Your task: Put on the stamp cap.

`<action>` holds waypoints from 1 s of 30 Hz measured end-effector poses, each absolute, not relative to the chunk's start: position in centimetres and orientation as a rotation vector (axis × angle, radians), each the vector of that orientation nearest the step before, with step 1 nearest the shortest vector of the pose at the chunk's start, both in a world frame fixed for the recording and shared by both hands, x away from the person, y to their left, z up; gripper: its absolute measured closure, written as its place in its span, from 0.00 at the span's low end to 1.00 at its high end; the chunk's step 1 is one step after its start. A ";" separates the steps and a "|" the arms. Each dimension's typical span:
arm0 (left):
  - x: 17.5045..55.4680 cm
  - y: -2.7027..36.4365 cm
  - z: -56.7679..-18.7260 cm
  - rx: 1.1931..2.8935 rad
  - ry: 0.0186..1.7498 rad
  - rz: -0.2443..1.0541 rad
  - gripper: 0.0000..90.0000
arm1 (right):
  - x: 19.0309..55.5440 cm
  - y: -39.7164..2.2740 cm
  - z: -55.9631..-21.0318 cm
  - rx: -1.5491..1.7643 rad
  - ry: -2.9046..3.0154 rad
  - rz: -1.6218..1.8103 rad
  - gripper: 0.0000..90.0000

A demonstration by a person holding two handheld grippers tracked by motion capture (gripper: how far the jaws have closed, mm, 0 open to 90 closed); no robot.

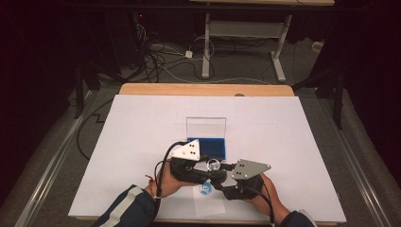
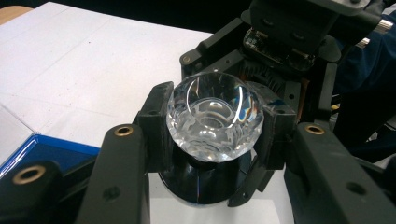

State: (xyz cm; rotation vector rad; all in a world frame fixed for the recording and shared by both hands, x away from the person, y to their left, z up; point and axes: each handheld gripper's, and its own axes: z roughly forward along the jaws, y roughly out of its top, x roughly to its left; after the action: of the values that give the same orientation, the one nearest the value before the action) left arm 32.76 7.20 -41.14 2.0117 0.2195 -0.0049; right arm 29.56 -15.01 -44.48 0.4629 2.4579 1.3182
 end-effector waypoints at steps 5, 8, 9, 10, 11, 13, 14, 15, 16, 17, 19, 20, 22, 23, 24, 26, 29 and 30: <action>32.6 7.0 -41.1 2.021 0.216 0.003 0.60 | 29.5 -14.9 -44.7 0.465 2.457 1.313 0.42; 32.7 7.1 -41.1 2.018 0.216 -0.002 0.60 | 29.5 -14.9 -44.7 0.465 2.459 1.318 0.42; 32.7 7.1 -41.1 2.018 0.217 0.000 0.60 | 29.5 -14.9 -44.7 0.463 2.459 1.319 0.42; 32.7 7.1 -41.1 2.016 0.218 -0.006 0.60 | 29.6 -14.9 -44.7 0.464 2.461 1.318 0.42; 32.7 7.1 -41.2 2.016 0.216 -0.012 0.60 | 29.6 -14.9 -44.7 0.466 2.462 1.321 0.42; 32.6 7.0 -41.1 2.024 0.212 -0.005 0.60 | 29.6 -14.9 -44.8 0.468 2.471 1.320 0.42; 32.6 7.0 -41.2 2.023 0.211 -0.007 0.60 | 29.6 -14.9 -44.8 0.465 2.474 1.320 0.42; 32.6 7.0 -41.1 2.024 0.211 -0.006 0.60 | 29.6 -14.9 -44.8 0.466 2.477 1.325 0.42; 32.6 7.0 -41.1 2.022 0.211 -0.008 0.60 | 29.6 -14.8 -44.8 0.463 2.475 1.323 0.42; 32.6 7.0 -41.1 2.019 0.211 -0.011 0.60 | 29.6 -14.9 -44.8 0.465 2.474 1.323 0.42; 32.7 7.1 -41.1 2.012 0.213 -0.015 0.60 | 29.7 -14.8 -44.9 0.469 2.476 1.314 0.40; 32.7 7.1 -41.0 2.012 0.211 -0.016 0.60 | 29.7 -14.8 -45.0 0.469 2.482 1.302 0.41; 32.6 7.0 -41.0 2.016 0.208 -0.014 0.60 | 29.7 -14.7 -45.1 0.464 2.485 1.299 0.42; 32.6 7.0 -41.1 2.016 0.206 -0.017 0.60 | 29.6 -14.7 -45.1 0.462 2.485 1.294 0.42; 32.6 7.0 -41.1 2.015 0.207 -0.016 0.60 | 29.6 -14.6 -45.1 0.452 2.486 1.297 0.42; 32.6 7.0 -41.1 2.017 0.207 -0.016 0.60 | 29.6 -14.6 -45.0 0.451 2.481 1.289 0.42; 32.6 7.2 -40.9 2.011 0.205 -0.018 0.60 | 29.7 -14.7 -45.1 0.467 2.483 1.281 0.37; 32.6 7.2 -40.9 2.010 0.205 -0.017 0.60 | 29.8 -14.7 -45.2 0.472 2.485 1.267 0.34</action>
State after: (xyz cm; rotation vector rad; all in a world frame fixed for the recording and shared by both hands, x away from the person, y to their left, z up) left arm 32.59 7.21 -40.87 2.0097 0.2053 -0.0173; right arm 29.79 -14.73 -45.16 0.4722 2.4853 1.2672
